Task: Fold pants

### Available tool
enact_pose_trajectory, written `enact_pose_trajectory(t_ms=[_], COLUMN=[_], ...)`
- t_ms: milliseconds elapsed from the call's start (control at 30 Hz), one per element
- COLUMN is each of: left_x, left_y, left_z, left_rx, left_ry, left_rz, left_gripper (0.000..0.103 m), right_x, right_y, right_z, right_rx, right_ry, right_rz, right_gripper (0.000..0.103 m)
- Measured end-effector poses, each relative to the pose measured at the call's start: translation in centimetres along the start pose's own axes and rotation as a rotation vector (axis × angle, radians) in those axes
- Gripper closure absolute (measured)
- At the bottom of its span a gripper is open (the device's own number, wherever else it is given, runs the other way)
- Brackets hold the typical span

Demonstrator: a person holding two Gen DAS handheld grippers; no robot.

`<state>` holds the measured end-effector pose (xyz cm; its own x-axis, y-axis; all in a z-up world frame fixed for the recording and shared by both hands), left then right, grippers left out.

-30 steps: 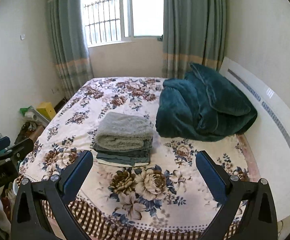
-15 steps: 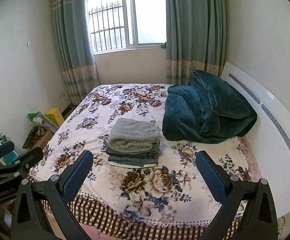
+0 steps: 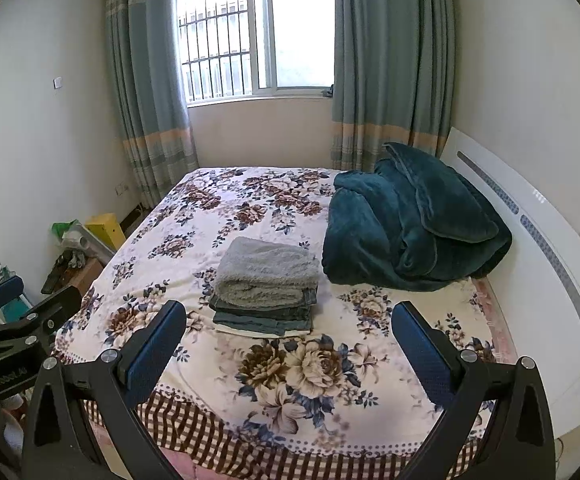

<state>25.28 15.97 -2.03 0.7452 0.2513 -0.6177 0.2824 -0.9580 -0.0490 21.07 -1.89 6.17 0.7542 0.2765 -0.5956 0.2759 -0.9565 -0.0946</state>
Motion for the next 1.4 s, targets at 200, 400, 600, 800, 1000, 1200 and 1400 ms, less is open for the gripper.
enact_pose_trajectory(t_ms=[200, 400, 600, 800, 1000, 1200, 1400], left_x=[0.0, -0.2, -0.2, -0.2, 0.0, -0.1, -0.1], left_y=[-0.2, -0.3, -0.6, -0.8, -1.0, -1.0, -1.0], left_z=[0.2, 0.3, 0.4, 0.4, 0.2, 0.2, 0.4], left_rx=[0.0, 0.002, 0.008, 0.005, 0.009, 0.012, 0.008], left_ry=[-0.008, -0.006, -0.006, -0.004, -0.004, -0.004, -0.007], left_rz=[-0.005, -0.011, -0.016, -0.016, -0.012, -0.011, -0.014], left_gripper=[0.0, 0.0, 0.0, 0.0, 0.0, 0.0, 0.0], right_x=[0.1, 0.1, 0.4, 0.3, 0.3, 0.3, 0.3], right_y=[-0.1, 0.0, -0.5, -0.6, -0.5, -0.5, -0.5], right_z=[0.0, 0.0, 0.1, 0.3, 0.3, 0.3, 0.4], right_rx=[-0.001, -0.001, 0.007, 0.009, 0.01, 0.011, 0.01], right_ry=[0.0, -0.001, -0.01, -0.009, -0.009, -0.009, -0.01], right_rz=[0.0, -0.004, -0.012, -0.011, -0.013, -0.014, -0.012], right_gripper=[0.0, 0.0, 0.0, 0.0, 0.0, 0.0, 0.0])
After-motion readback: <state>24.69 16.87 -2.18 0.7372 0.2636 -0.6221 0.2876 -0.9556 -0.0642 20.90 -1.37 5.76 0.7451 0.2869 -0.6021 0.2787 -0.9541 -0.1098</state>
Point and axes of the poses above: each gripper's, at about its wrist camera, not at the fingertips, and x roughly the way its jaws point, y to its right, z to its underside, the point moved 5 cm from there along x, roughly the way its jaws point, and after that the axes turned 9 degrees about -z, right-handed, at the moved point
